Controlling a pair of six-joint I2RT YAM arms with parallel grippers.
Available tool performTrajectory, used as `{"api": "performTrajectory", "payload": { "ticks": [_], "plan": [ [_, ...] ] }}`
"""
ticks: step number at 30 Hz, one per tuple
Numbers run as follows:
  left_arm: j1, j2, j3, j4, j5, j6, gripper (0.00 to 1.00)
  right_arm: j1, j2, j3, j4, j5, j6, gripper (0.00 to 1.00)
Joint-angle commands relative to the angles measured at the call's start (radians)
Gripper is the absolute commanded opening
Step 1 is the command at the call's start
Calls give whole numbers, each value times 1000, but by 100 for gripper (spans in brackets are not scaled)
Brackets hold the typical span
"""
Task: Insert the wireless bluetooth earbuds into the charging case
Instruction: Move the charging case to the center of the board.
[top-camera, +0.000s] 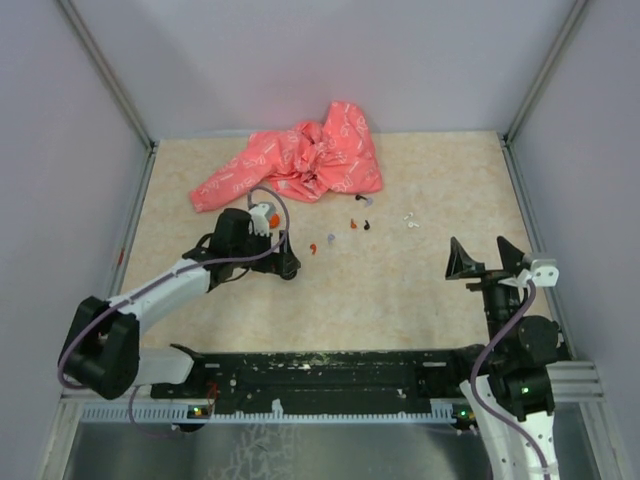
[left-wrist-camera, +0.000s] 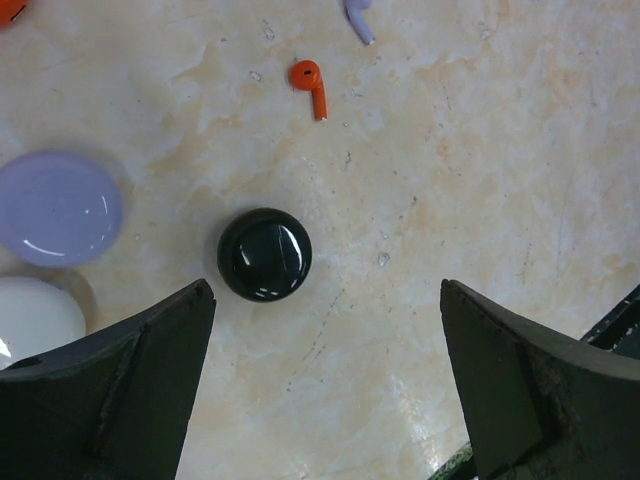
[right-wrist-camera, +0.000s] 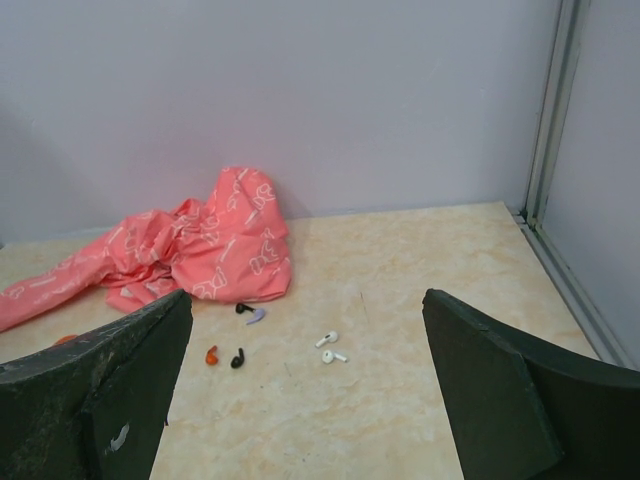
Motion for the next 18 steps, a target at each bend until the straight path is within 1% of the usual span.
{"api": "performTrajectory", "payload": {
  "ticks": [1,7,12,15,18],
  "plan": [
    [-7,116,65,101,30,46,98,12,-17,-2,38,-4,-11,98],
    [-8,309,155,132,48,93,99,16,-16,-4,36,-3,-14,98],
    [-7,420,208,143,87,120,98,17,-15,-5,35,-5,-17,98],
    [-7,451,224,118,117,125,97,19,-15,-5,35,-5,-17,98],
    [-8,429,190,125,136,114,97,22,-17,-6,34,-5,-18,98]
  ]
}}
